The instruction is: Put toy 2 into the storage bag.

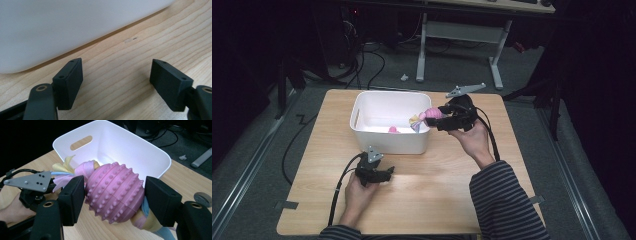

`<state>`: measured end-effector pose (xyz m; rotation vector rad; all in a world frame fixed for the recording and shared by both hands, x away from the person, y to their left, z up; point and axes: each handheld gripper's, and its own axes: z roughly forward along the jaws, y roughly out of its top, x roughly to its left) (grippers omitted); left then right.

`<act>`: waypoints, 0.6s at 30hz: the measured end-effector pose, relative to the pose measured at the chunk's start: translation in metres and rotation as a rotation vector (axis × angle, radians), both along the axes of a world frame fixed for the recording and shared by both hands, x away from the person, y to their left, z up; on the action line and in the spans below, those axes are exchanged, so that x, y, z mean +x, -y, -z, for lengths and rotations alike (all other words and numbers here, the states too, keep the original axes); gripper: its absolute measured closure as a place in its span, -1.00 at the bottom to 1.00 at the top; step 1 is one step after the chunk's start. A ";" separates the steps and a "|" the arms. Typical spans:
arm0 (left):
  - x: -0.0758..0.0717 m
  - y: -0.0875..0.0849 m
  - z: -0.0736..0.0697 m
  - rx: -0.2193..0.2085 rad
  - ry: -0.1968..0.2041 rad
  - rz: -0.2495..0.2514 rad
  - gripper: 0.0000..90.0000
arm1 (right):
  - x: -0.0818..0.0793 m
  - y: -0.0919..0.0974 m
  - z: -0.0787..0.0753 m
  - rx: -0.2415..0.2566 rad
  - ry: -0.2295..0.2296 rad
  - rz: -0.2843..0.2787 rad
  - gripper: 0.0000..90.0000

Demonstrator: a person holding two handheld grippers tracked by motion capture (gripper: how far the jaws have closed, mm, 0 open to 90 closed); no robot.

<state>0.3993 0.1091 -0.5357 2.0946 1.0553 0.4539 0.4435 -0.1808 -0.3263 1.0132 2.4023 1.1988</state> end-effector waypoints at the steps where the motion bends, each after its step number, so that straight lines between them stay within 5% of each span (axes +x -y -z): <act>1: 0.000 0.000 0.000 0.001 0.000 0.000 -0.40 | 0.002 -0.002 0.000 -0.002 0.001 -0.003 -0.24; 18: 0.000 0.000 0.000 0.003 0.000 0.002 -0.40 | 0.033 -0.047 0.009 -0.101 -0.026 -0.040 -0.24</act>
